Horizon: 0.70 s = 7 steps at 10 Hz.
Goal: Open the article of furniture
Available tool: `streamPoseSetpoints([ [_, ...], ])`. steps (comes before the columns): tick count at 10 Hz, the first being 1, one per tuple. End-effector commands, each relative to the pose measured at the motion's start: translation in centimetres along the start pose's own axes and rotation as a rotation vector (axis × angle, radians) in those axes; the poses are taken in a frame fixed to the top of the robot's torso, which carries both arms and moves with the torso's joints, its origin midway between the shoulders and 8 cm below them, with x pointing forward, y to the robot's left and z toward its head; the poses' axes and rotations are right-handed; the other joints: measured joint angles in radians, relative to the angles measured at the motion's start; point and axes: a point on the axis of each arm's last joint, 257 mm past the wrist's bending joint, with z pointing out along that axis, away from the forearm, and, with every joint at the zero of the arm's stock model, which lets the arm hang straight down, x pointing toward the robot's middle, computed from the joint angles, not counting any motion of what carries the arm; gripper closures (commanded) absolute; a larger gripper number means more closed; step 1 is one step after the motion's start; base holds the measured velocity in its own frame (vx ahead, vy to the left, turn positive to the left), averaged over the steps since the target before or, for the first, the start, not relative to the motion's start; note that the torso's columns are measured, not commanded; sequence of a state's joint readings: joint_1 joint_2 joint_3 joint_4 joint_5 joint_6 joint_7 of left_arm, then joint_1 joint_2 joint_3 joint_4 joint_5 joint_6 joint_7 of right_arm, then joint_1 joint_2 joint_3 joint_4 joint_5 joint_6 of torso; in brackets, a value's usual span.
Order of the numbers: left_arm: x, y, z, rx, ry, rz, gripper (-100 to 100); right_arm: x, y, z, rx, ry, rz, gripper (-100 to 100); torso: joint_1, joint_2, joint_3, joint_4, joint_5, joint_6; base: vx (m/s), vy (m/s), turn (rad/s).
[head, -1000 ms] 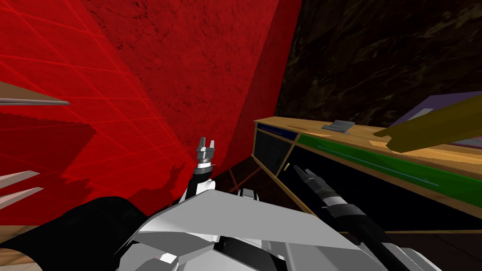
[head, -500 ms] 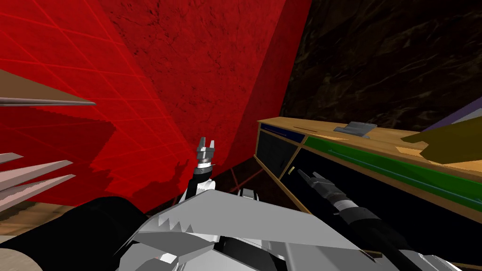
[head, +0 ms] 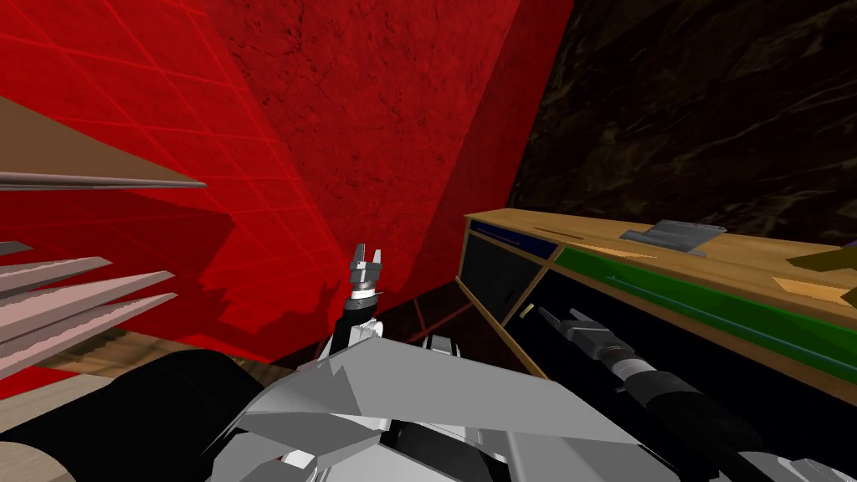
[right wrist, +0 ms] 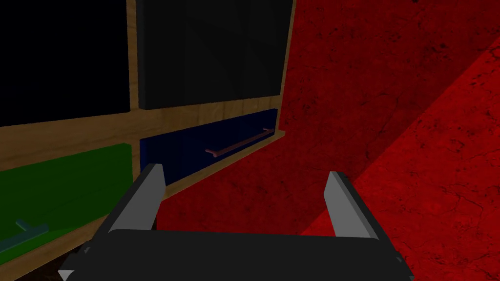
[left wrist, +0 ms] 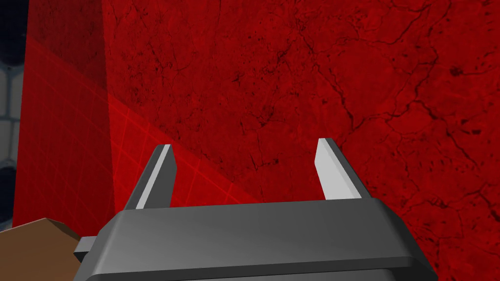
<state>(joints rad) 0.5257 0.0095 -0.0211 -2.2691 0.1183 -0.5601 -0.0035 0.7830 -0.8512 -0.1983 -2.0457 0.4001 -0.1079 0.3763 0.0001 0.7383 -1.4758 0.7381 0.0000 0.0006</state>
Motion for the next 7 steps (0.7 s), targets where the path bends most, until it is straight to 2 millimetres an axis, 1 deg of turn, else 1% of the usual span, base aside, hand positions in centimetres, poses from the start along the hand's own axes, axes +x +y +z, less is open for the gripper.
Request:
streamPoseSetpoints([
  [1,0.0,0.0,0.0,0.000,0.000,0.000,0,0.4,-1.7,-0.1,0.015,0.045,-0.109,-100,0.000,0.000,0.000,0.000,0.000,-0.001,0.016,-0.018,0.096],
  [2,0.0,0.0,0.0,0.000,0.000,0.000,0,0.7,-3.4,-0.4,0.036,0.079,-0.190,-100,0.000,0.000,0.000,0.000,0.000,0.000,0.020,-0.017,0.183],
  [3,0.0,0.0,0.0,0.000,0.000,0.000,0,0.6,-3.4,-0.3,0.030,0.081,-0.201,-100,0.000,-0.001,0.000,0.000,0.000,-0.001,0.016,-0.017,0.088],
  [4,0.0,0.0,0.0,0.000,0.000,0.000,0,0.8,-5.1,-0.6,0.050,0.114,-0.283,-100,0.000,0.000,0.000,0.000,0.000,0.000,0.016,-0.018,0.168],
  [5,0.0,0.0,0.0,0.000,0.000,0.000,0,0.7,-5.0,-0.5,0.043,0.117,-0.294,-100,0.000,0.000,0.000,0.000,0.000,-0.001,0.012,-0.019,0.082],
  [6,0.0,0.0,0.0,0.000,0.000,0.000,0,0.8,-6.8,-0.8,0.063,0.148,-0.374,-100,0.000,0.000,0.000,0.000,0.000,0.000,0.011,-0.017,0.178],
  [7,0.0,0.0,0.0,0.000,0.000,0.000,0,0.6,-6.7,-0.6,0.055,0.150,-0.387,-100,0.000,0.000,0.000,0.000,0.000,-0.001,0.013,-0.020,0.098],
])
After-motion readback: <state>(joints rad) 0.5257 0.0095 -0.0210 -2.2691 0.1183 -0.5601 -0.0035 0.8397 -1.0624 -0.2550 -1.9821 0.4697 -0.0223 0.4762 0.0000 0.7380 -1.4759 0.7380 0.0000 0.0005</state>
